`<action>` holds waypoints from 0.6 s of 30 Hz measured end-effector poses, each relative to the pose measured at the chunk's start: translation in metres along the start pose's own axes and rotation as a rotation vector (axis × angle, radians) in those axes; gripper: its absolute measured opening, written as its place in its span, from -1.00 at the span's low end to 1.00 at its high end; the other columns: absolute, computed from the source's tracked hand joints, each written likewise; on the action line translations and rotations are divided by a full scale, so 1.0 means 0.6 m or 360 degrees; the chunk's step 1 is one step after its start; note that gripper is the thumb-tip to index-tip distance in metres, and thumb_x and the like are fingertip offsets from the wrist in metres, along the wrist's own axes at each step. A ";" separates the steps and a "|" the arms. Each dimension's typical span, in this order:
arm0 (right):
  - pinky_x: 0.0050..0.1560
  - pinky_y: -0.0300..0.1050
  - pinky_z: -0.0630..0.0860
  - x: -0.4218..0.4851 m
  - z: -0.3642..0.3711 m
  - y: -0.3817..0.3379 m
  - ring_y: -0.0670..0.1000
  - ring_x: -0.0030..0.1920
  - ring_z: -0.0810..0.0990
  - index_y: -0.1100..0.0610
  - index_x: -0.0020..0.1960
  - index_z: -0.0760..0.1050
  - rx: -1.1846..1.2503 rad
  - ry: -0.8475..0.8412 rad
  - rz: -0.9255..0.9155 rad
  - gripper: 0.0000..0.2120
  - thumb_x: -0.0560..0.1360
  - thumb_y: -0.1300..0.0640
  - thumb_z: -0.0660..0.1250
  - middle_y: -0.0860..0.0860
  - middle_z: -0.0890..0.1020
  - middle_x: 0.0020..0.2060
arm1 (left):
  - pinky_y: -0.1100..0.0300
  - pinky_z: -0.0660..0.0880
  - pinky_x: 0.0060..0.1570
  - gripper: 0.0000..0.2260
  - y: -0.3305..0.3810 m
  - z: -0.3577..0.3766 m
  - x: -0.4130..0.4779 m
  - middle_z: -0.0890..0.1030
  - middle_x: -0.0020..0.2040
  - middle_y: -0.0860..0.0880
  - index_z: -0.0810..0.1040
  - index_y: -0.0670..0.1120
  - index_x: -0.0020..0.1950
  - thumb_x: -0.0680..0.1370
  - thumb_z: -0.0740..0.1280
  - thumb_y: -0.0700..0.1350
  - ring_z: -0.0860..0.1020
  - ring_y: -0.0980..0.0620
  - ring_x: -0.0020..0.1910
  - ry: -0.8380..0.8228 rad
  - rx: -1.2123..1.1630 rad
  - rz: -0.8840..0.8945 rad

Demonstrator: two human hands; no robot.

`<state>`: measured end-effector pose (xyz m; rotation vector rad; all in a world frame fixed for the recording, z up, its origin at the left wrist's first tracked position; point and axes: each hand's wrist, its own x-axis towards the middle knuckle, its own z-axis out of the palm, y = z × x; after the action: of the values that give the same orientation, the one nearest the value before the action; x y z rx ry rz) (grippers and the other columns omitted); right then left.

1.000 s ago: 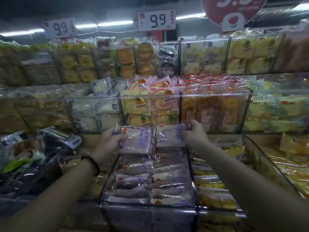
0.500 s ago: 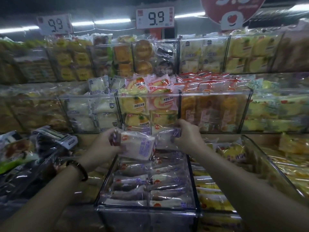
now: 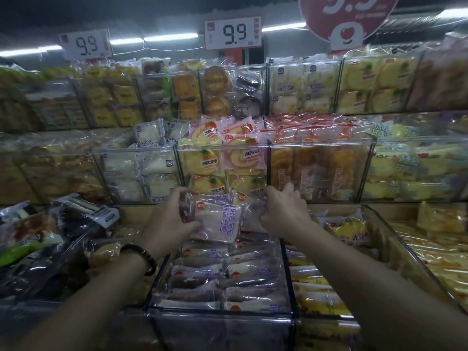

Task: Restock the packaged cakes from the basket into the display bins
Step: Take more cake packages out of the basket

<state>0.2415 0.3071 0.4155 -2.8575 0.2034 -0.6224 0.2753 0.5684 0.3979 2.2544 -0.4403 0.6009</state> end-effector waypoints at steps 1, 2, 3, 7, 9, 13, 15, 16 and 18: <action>0.33 0.18 0.41 -0.004 0.002 0.003 0.24 0.32 0.39 0.03 0.38 0.37 0.0033 0.0057 -0.0041 -0.53 0.54 -0.05 0.40 0.18 0.35 0.32 | 0.21 0.55 -0.03 -0.18 0.004 -0.001 -0.001 0.58 0.17 0.03 0.32 0.09 0.48 0.35 0.68 -0.13 0.59 0.12 0.04 0.0120 0.0093 0.0108; 0.36 0.18 0.38 -0.009 0.004 0.006 0.23 0.34 0.38 0.02 0.38 0.35 0.0050 0.0117 -0.0094 -0.51 0.54 -0.09 0.40 0.18 0.34 0.33 | 0.15 0.55 0.06 -0.10 0.007 -0.002 -0.002 0.52 0.23 0.00 0.25 0.12 0.55 0.34 0.67 -0.14 0.54 0.06 0.11 0.0225 0.0284 0.0233; 0.36 0.17 0.37 -0.013 0.005 0.008 0.22 0.34 0.37 0.01 0.38 0.36 0.0057 0.0158 -0.0144 -0.51 0.53 -0.11 0.40 0.15 0.35 0.32 | 0.09 0.53 0.10 -0.08 0.012 -0.001 -0.006 0.49 0.24 -0.02 0.23 0.15 0.57 0.35 0.65 -0.15 0.49 0.00 0.16 0.0299 0.0537 0.0361; 0.42 0.23 0.27 -0.027 -0.002 0.015 0.21 0.42 0.28 -0.03 0.39 0.39 0.0035 0.0213 -0.0159 -0.52 0.53 -0.11 0.40 0.13 0.35 0.39 | 0.00 0.51 0.11 -0.30 0.013 0.018 -0.012 0.52 0.28 0.01 0.39 0.24 0.48 0.43 0.55 -0.16 0.48 -0.09 0.19 0.0170 0.1314 0.0701; 0.45 0.24 0.26 -0.034 -0.010 0.021 0.20 0.45 0.26 -0.04 0.40 0.40 0.0068 0.0207 -0.0150 -0.52 0.53 -0.10 0.39 0.11 0.36 0.42 | -0.03 0.49 0.14 -0.36 0.009 0.024 -0.011 0.53 0.30 0.07 0.36 0.27 0.45 0.46 0.55 -0.04 0.51 -0.09 0.22 0.0051 0.1404 0.0529; 0.41 0.16 0.28 -0.054 -0.035 0.045 0.12 0.39 0.32 -0.06 0.37 0.45 0.0233 0.0175 -0.0166 -0.60 0.56 -0.08 0.38 0.03 0.42 0.33 | -0.02 0.50 0.14 -0.40 0.011 0.018 -0.019 0.57 0.27 0.06 0.35 0.20 0.42 0.46 0.54 0.05 0.53 -0.11 0.21 0.0020 0.1244 0.0320; 0.37 0.13 0.35 -0.067 -0.047 0.062 0.09 0.33 0.37 -0.07 0.32 0.49 0.0272 0.0162 -0.0179 -0.66 0.57 -0.08 0.37 0.00 0.46 0.27 | -0.04 0.48 0.17 -0.46 0.025 0.017 -0.025 0.56 0.29 0.03 0.39 0.13 0.42 0.49 0.51 0.04 0.51 -0.12 0.24 0.0058 0.1291 0.0345; 0.35 0.13 0.40 -0.074 -0.054 0.070 0.08 0.29 0.40 -0.07 0.29 0.51 0.0306 0.0160 -0.0183 -0.69 0.57 -0.08 0.38 -0.01 0.49 0.23 | -0.04 0.47 0.18 -0.49 0.036 0.019 -0.030 0.54 0.30 0.01 0.40 0.09 0.42 0.51 0.49 0.00 0.49 -0.13 0.24 0.0090 0.1314 0.0374; 0.27 0.11 0.51 -0.089 -0.069 0.085 0.06 0.21 0.50 -0.05 0.23 0.55 0.0388 0.0129 -0.0186 -0.73 0.56 -0.04 0.41 -0.02 0.55 0.17 | -0.04 0.47 0.23 -0.55 0.070 0.028 -0.042 0.52 0.31 -0.01 0.42 0.07 0.41 0.54 0.44 -0.09 0.47 -0.13 0.24 0.0117 0.1263 0.0459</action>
<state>0.1714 0.2599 0.4192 -2.6252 -0.0267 -0.7318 0.2390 0.5316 0.3981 2.9180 -0.5626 1.1619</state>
